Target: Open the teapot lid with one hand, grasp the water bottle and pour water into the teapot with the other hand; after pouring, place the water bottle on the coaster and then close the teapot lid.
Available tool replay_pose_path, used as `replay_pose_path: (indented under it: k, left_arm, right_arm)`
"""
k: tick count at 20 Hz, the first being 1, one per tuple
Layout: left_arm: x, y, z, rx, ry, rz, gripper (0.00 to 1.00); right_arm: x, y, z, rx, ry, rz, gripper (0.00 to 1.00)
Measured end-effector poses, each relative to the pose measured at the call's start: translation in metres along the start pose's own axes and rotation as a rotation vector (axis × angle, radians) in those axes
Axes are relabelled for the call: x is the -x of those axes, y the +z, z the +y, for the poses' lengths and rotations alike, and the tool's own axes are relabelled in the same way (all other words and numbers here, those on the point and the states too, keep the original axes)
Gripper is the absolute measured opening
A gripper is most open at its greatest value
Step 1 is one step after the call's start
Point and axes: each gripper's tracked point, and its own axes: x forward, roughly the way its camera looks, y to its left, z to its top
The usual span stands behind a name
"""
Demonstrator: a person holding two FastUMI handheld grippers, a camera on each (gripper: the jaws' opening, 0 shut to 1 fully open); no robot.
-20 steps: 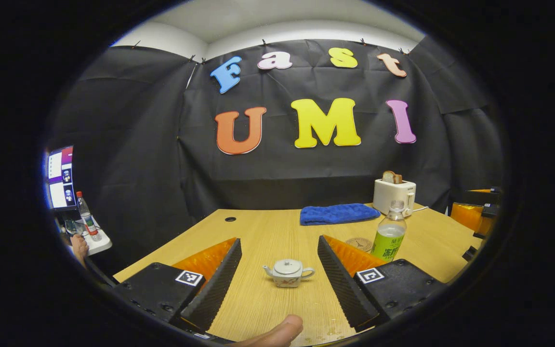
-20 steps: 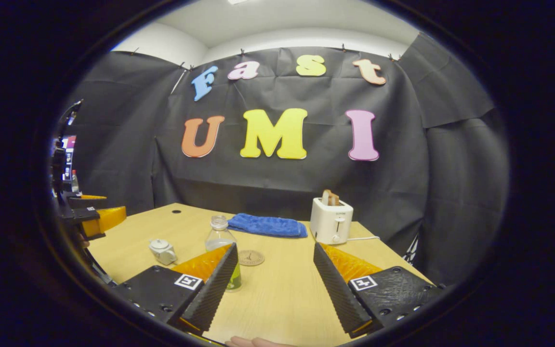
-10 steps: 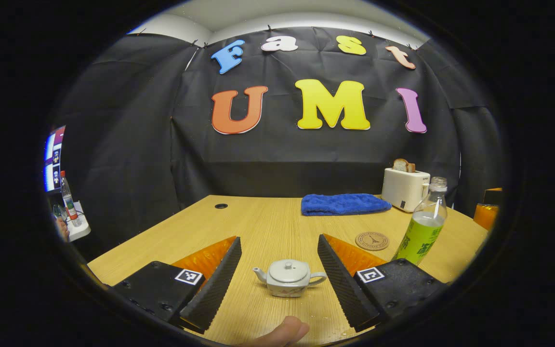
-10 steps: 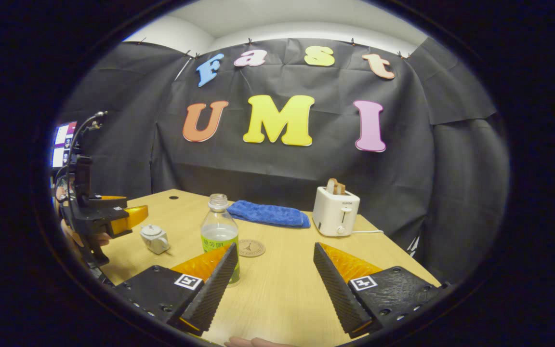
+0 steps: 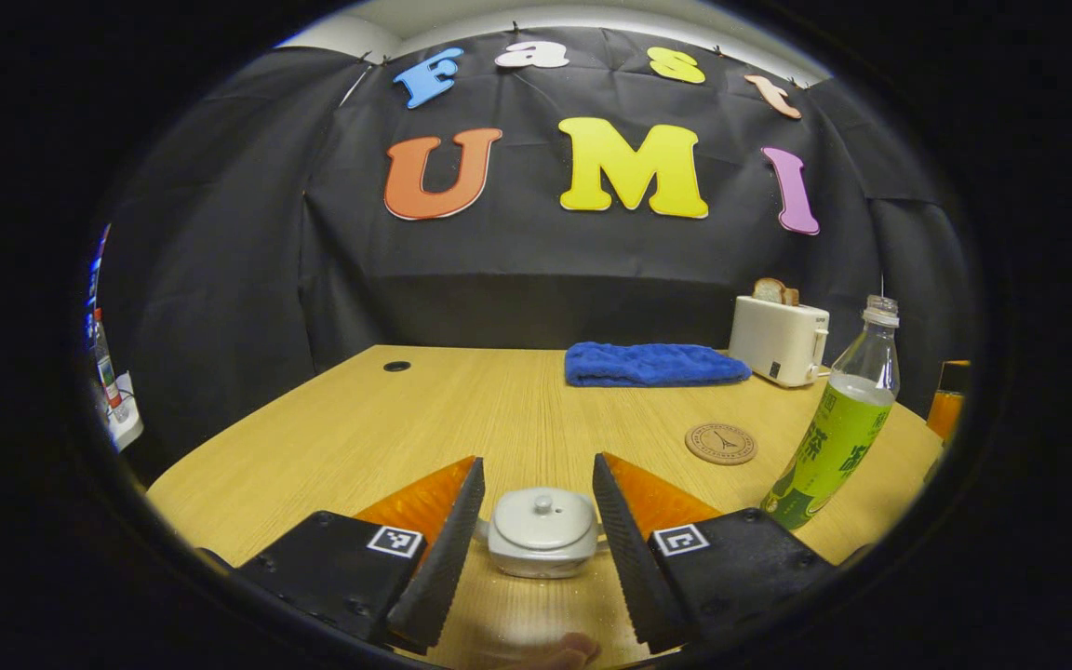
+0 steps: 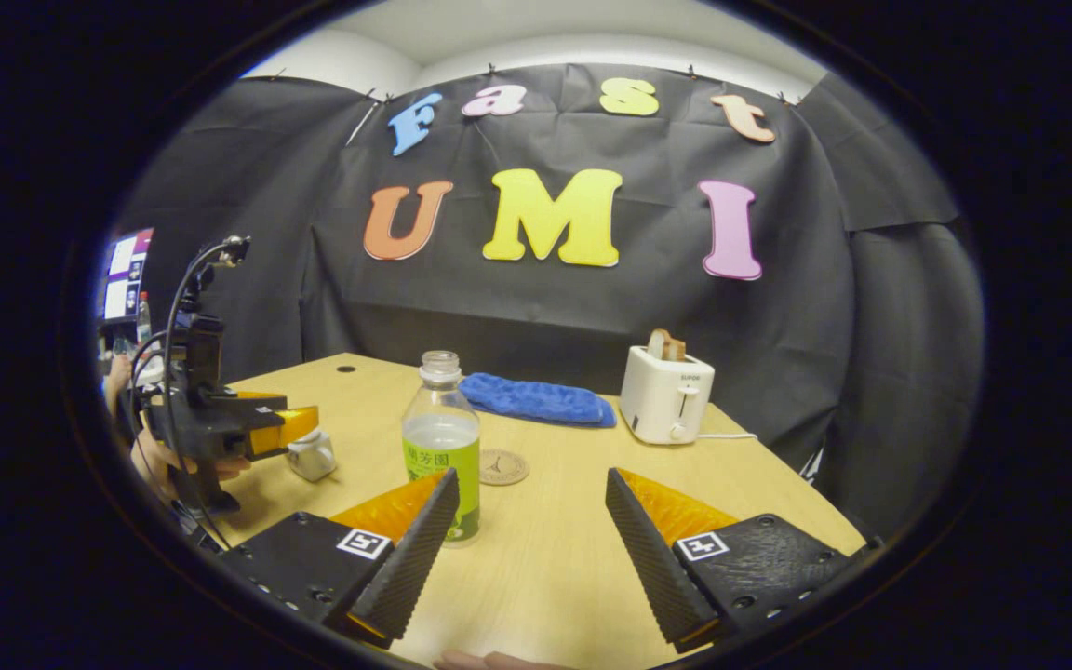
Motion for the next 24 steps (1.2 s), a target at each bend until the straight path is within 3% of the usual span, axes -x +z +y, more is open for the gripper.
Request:
replay_pose_path:
  k: [1, 4, 7, 10, 13, 18, 20, 24]
  left_arm:
    - [-0.001, -0.003, 0.0, -0.004, -0.001, 0.012, 0.66]
    - [-0.002, -0.004, 0.005, -0.021, 0.022, 0.014, 0.53]
    - [-0.005, -0.005, 0.007, -0.028, 0.027, 0.006, 0.29]
    - [-0.005, -0.004, 0.005, -0.053, 0.024, -0.009, 0.23]
    - [-0.007, -0.004, 0.003, -0.115, 0.039, -0.021, 0.09]
    - [-0.005, -0.001, 0.001, -0.138, 0.046, -0.021, 0.04]
    - [-0.004, 0.002, 0.002, -0.129, 0.044, -0.022, 0.04]
    - [0.008, 0.017, 0.004, -0.079, 0.029, -0.033, 0.03]
  right_arm:
    - [0.002, 0.0, 0.002, 0.006, 0.0, -0.001, 0.95]
    - [0.004, 0.003, 0.003, 0.027, -0.008, -0.017, 0.98]
    - [0.005, 0.005, 0.008, 0.029, 0.003, -0.024, 0.95]
    - [0.004, 0.001, 0.012, 0.034, 0.008, -0.015, 0.95]
    - [0.003, -0.003, 0.016, 0.04, 0.012, -0.007, 0.95]
    - [-0.002, -0.012, 0.027, 0.035, 0.038, 0.015, 0.95]
    - [-0.003, -0.015, 0.036, 0.013, 0.07, 0.021, 0.99]
    - [-0.006, -0.018, 0.053, -0.029, 0.118, 0.006, 0.95]
